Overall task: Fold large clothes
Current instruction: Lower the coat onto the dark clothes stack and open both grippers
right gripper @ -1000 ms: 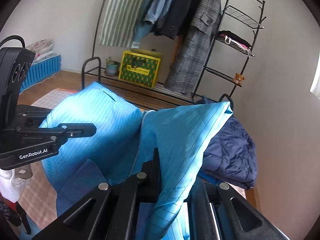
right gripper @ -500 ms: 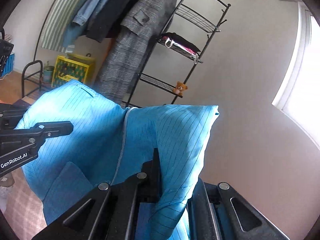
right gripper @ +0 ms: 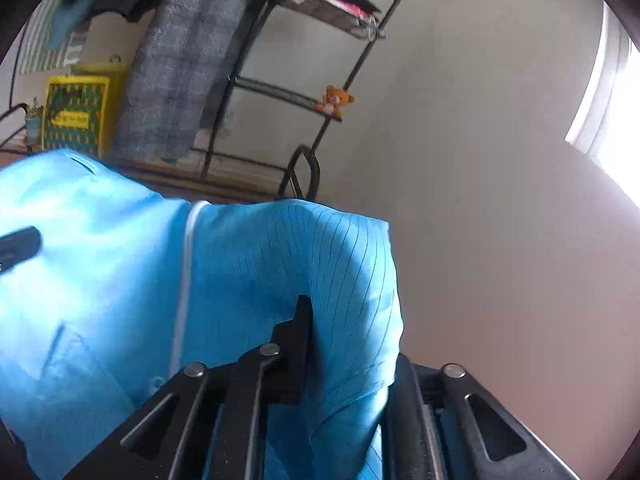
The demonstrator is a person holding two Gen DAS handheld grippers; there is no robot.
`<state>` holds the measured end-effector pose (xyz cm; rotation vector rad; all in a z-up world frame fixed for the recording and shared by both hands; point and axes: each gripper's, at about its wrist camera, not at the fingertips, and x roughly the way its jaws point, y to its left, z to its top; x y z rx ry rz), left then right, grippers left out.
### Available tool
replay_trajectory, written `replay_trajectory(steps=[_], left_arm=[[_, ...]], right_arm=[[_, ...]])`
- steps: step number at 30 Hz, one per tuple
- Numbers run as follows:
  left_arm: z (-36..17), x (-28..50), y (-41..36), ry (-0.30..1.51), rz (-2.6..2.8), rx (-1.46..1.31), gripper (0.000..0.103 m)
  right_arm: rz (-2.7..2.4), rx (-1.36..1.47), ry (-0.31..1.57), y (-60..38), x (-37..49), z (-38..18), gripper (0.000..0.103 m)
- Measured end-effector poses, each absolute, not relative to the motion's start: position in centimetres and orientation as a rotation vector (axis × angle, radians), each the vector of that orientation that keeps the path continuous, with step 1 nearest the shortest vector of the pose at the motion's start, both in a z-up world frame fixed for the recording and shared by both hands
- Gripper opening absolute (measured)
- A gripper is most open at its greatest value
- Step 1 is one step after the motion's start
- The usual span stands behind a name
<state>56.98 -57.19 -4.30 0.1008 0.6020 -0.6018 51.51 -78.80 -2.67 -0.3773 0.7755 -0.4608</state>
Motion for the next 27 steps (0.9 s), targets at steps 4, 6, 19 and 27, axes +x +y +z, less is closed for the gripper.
replay_trajectory(steps=[4, 6, 19, 27], left_arm=[[-5.2, 57.9, -55.4, 0.641, -0.578, 0.064, 0.041], [-4.7, 57.4, -54.5, 0.615, -0.575, 0.063, 0.042], [4.4, 45.9, -46.6, 0.5, -0.645, 0.043, 0.043], [12.8, 34.6, -39.2, 0.362, -0.677, 0.082, 0.043]], right_arm=[[-0.608, -0.382, 0.82, -81.7, 51.5, -4.4, 0.039], [-0.607, -0.311, 0.791, -82.4, 50.6, -3.5, 0.048], [-0.496, -0.189, 0.662, -76.8, 42.2, 4.7, 0.052], [-0.439, -0.152, 0.574, -70.3, 32.7, 12.3, 0.054]])
